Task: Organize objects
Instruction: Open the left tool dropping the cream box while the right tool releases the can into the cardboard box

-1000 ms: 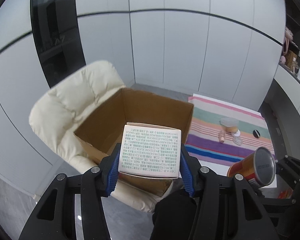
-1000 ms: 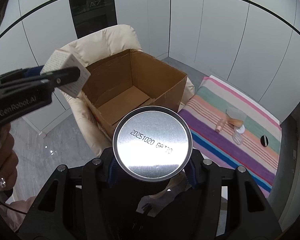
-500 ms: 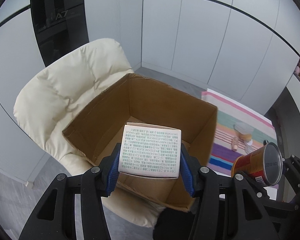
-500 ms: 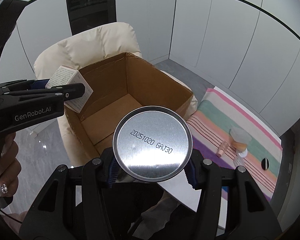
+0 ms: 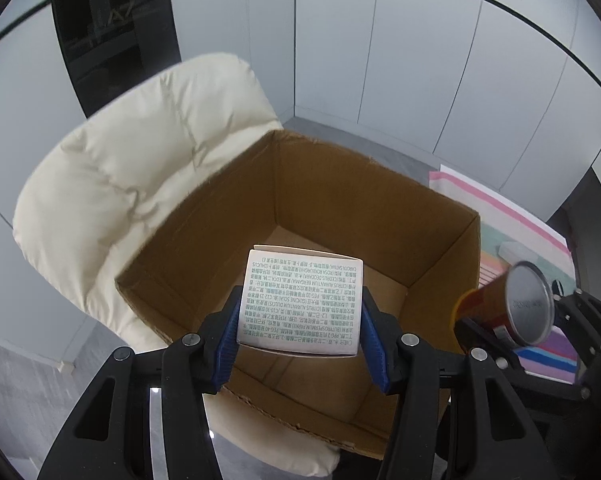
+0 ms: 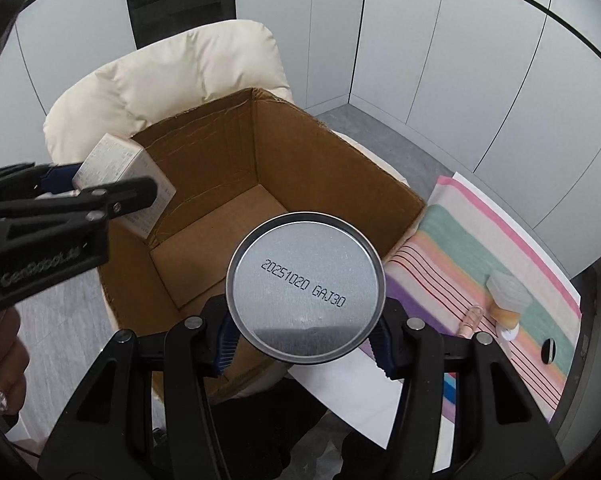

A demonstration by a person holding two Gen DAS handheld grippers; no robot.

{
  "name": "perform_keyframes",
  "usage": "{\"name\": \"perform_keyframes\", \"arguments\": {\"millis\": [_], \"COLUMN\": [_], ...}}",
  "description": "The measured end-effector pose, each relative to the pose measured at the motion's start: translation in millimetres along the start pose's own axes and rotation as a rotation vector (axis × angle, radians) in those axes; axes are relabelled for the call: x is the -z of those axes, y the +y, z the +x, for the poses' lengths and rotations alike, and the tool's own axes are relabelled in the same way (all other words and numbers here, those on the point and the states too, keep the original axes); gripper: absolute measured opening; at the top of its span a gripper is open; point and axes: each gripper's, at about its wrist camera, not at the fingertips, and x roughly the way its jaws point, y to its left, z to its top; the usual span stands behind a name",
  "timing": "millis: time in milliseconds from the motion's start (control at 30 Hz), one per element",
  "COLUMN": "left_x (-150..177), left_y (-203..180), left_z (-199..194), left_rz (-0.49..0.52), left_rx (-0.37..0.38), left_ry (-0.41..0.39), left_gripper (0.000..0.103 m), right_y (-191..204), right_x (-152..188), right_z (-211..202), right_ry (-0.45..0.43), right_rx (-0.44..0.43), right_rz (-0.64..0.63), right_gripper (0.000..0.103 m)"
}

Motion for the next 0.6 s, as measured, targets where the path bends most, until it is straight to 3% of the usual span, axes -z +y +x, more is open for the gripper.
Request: {"name": "perform_keyframes", "arguments": {"millis": [133,167,200,233,300,600], "left_x": [1,1,2,2,3,3], "left_y": [3,3,4,4,4,4], "left_z": [3,4,5,5,3,-6], "left_rz": [-0.007,-0.01,-0.012,-0.012,-0.01,0.004], "left_rx": [0.004,0.008,0.013,0.013,0.013,0.01], "left_ry": [0.008,0.009,0.011,0.014,0.007,-0.018], "left_gripper": [0.056,0.058,0.069,0.082,0.092,0.094], "right_y": [0,-2,-4,-6,-7,-8], "right_x": [-2,-2,-2,-2,-3,-3], "right_z": [10,11,12,13,12,5], "right_ry": [0.015,0.013,0.009,0.005,0.0,-0.011], "right_rx": [-0.002,-0.009,-0.019,-0.033,-0.031,0.002], "right_rz": [0.02,0.032,0.044,0.053,0.058,0.059], "right_gripper": [0.056,0.056,0.06,0.075,0.095,0.097]}}
